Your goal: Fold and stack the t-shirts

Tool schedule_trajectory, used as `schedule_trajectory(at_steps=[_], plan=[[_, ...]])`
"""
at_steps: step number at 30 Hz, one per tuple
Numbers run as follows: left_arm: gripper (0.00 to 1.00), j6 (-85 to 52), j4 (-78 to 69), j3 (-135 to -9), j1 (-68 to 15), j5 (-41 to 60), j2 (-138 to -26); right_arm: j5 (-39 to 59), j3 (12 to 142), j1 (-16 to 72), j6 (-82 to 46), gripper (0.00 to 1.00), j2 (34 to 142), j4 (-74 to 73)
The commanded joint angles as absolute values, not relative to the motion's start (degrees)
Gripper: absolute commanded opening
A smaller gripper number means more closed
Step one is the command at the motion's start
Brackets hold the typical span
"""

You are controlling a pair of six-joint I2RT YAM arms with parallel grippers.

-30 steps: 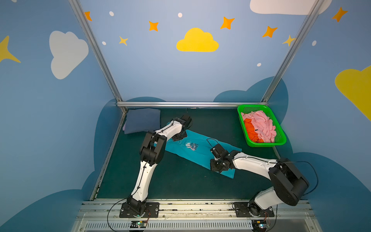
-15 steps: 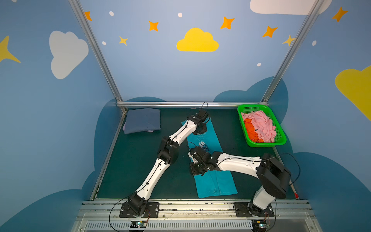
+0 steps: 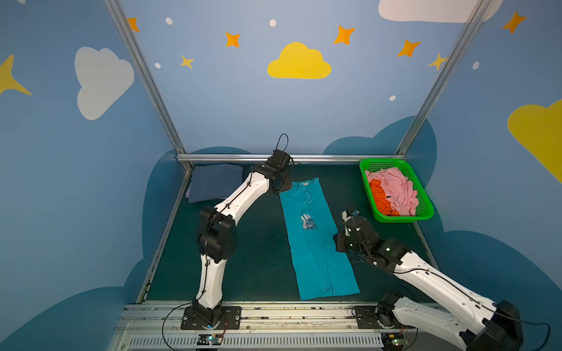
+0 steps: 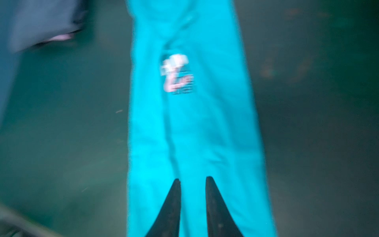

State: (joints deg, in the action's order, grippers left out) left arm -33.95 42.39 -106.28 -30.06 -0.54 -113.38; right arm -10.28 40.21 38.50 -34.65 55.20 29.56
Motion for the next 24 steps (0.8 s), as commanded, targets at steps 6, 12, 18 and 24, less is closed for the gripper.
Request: schedule_trajectory(at_steps=[6,12,18,24], plan=[[0.40,-39.09,33.66,-87.06,-30.66,1.14,-111.14,1.60,54.25,28.62,-24.75,0.18,71.24,26.78],[0.45,-38.40,34.29,-89.78,-27.94,2.77,-113.56,12.38,75.35,23.00,-23.32,0.32,96.03,27.69],[0.46,-38.57,34.02,-91.41,-24.16,5.96,-115.20,21.60,109.27,20.56,-18.21,0.55,124.33,43.19],[0.45,-38.28,33.71,-91.02,-21.77,7.50,-115.05,23.56,131.32,20.40,-15.79,0.55,141.25,46.77]])
